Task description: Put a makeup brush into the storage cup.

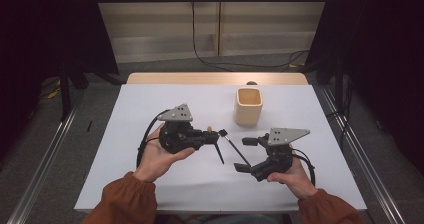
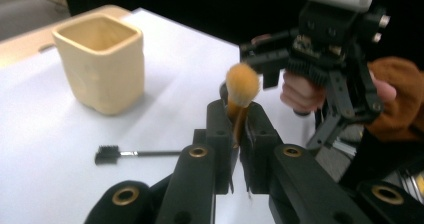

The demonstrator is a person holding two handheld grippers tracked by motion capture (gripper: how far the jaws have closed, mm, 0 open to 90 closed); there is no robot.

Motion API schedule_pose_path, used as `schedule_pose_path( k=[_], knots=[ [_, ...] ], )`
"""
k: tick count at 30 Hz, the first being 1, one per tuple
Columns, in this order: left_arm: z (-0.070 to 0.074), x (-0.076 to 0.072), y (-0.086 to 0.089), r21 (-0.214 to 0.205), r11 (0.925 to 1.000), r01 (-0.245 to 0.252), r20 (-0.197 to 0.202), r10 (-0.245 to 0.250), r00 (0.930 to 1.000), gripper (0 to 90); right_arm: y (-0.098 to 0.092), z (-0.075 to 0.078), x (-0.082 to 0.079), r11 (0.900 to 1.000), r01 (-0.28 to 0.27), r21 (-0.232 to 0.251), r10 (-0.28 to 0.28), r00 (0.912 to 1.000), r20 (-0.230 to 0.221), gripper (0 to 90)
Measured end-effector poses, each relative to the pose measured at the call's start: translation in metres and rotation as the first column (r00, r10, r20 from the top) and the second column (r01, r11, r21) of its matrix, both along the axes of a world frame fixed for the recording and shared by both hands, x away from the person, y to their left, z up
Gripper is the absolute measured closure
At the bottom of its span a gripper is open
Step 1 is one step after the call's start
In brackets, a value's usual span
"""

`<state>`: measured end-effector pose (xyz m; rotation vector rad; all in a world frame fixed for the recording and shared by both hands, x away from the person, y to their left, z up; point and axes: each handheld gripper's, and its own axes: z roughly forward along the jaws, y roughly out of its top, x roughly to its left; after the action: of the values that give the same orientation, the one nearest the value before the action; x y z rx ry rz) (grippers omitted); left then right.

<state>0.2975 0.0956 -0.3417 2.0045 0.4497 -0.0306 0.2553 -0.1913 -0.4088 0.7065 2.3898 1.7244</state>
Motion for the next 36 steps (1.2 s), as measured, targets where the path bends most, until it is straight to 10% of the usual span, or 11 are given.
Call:
schedule_pose_path(
  k=[6, 17, 36],
  knots=[
    [-0.001, 0.001, -0.004, 0.023, 0.9993, 0.028, -0.011, -0.028, 0.9995, 84.2, 0.006, 0.005, 0.003, 0.9999, -0.011, -0.002, 0.011, 0.9999, 0.001, 12.0],
    [-0.014, 0.0, -0.008, -0.007, 0.9999, 0.011, -0.031, -0.011, 0.9995, 84.2, 0.021, 0.004, 0.012, 0.9963, -0.084, -0.02, 0.084, 0.9963, -0.021, 44.3],
    [-0.019, 0.0, -0.013, -0.024, 0.9995, 0.019, -0.037, -0.019, 0.9991, 84.2, 0.033, 0.003, 0.018, 0.9946, -0.099, -0.03, 0.099, 0.9949, -0.018, 72.3]
  ],
)
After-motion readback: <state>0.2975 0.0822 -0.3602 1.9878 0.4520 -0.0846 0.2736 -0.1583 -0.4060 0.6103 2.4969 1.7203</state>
